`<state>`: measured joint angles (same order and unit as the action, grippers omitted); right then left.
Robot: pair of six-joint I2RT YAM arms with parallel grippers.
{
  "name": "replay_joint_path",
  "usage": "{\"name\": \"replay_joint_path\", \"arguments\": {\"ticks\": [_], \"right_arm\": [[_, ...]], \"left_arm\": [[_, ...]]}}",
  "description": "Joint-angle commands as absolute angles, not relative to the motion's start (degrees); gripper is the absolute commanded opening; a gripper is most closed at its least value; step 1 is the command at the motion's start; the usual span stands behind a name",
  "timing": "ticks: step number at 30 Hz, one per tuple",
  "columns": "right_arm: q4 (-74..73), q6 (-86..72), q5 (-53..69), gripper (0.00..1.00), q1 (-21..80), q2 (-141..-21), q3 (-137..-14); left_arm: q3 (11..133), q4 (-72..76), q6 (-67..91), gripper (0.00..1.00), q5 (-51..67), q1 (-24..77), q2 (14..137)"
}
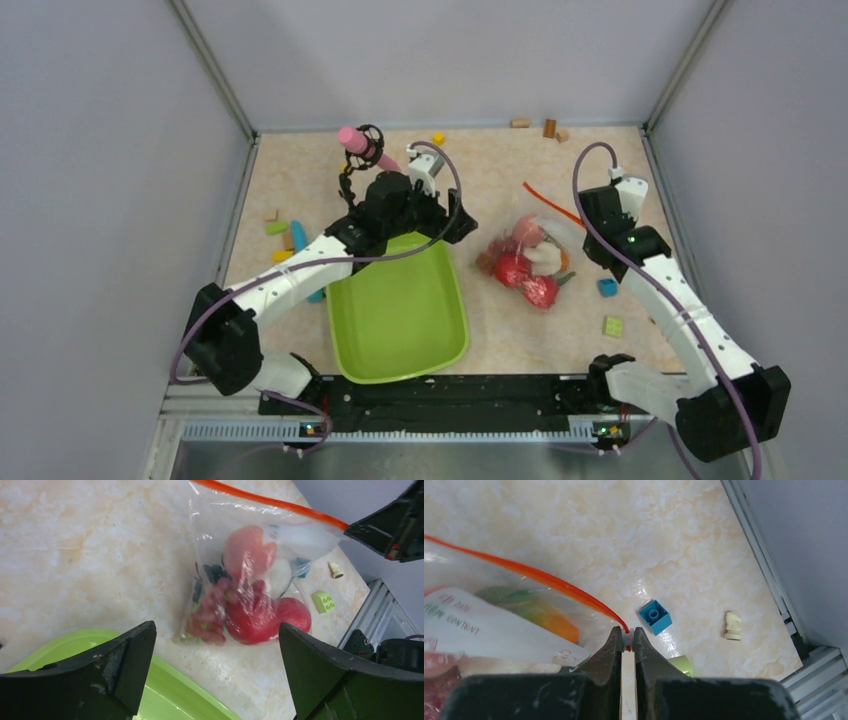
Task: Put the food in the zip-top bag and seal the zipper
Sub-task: Place the zipper food storage bag at the center of the board, then reset both arms
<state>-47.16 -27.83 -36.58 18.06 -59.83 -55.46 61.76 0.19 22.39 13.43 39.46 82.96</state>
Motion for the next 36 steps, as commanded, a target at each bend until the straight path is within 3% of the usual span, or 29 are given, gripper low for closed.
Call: {"name": "replay_joint_path", "arguments": {"ticks": [1,7,10,14,16,20,22,36], "right_arm": [[-42.82,-26.38,-41.85,0.00,14.87,-62.04,-55.64],[-43.36,-28.95,-43.86,0.04,9.80,-63.34,-51.86],[-43.45,-30.01,-44.16,0.10,8.78,-62.06,-50.51],[-44.08,-31.77,-45.45,0.26,8.67,-58.48,-49.15],[-43.67,-31.38,-45.14,0.42,8.69,-55.63,-48.15],[-40.89,-30.32,-43.08,0.84,8.70,-49.97,-46.46],[-39.49,-30.37,-41.54,0.97,8.69,-46.92,-46.15],[-29.00,-27.73,-29.36,0.99,8.69,-23.30,-39.32]], "left_arm": [[60.48,2.77,20.83,0.97,11.74,39.46,76.21],[57.70,0.86,21.88,0.98,8.58,39.47,73.92],[56.35,0.25,22.54,0.98,6.29,39.47,72.97],[54.77,-1.08,23.71,0.98,3.63,39.46,71.58],[54.20,-2.07,24.42,0.98,3.12,39.46,70.75],[54.57,-4.33,25.25,0.97,2.96,39.55,69.23],[54.31,-5.62,25.83,0.98,2.34,39.55,68.11],[49.37,-17.07,29.05,0.98,-9.54,39.88,52.56]]}}
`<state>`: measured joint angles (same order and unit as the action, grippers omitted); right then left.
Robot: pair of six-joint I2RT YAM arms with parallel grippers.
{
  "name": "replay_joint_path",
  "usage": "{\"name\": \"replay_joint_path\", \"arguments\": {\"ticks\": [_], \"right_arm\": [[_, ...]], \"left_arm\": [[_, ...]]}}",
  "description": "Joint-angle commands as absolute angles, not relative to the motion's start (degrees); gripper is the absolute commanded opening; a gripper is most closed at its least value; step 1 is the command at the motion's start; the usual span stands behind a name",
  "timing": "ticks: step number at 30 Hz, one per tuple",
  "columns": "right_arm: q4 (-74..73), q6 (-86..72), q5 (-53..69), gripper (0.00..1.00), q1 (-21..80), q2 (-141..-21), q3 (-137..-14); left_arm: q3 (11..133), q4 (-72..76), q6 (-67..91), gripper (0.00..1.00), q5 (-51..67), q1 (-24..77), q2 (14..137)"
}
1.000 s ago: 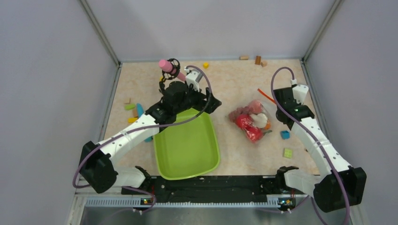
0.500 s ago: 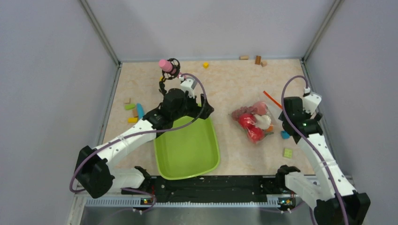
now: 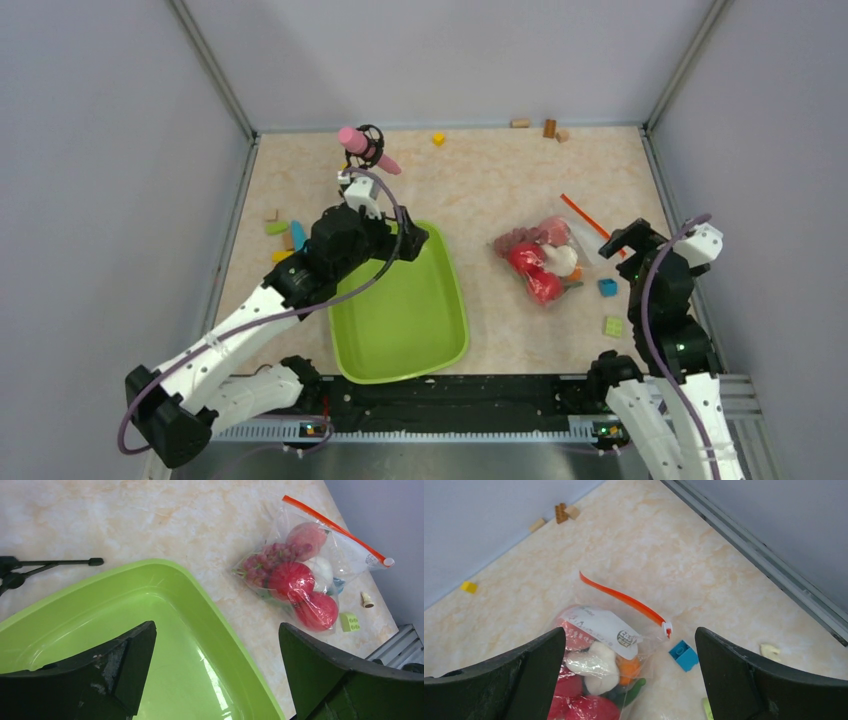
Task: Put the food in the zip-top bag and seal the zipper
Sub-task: Reset both arms
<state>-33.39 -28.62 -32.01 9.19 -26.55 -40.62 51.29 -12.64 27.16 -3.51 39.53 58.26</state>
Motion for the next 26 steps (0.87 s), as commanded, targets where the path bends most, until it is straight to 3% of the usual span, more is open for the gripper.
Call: {"name": "replay_joint_path", "arguments": {"ticks": [1,8,13,26], "right_arm": [[-28.99,-27.75,-29.60,0.99,8.77,-22.88,-39.03],[-30.59,-27.66,-28.59,0.99,8.67,-25.92,-39.46],[-30.93,-27.59,-26.69,0.99,8.65,-27.76,-39.40],[-30.89,-27.57,-26.81,0.99,8.70,-26.25,-38.57]], "left_arm": [[48.64,-18.54,29.64,0.98,-11.30,39.84,50.93],[48.68,-37.13,38.72,0.98,-34.27,39.73,44.83],[47.97,-44.97,46.56,0.98,-44.33,39.64,42.56],[44.34,-40.95,45.72,0.98,-42.10,39.20,39.19]]}}
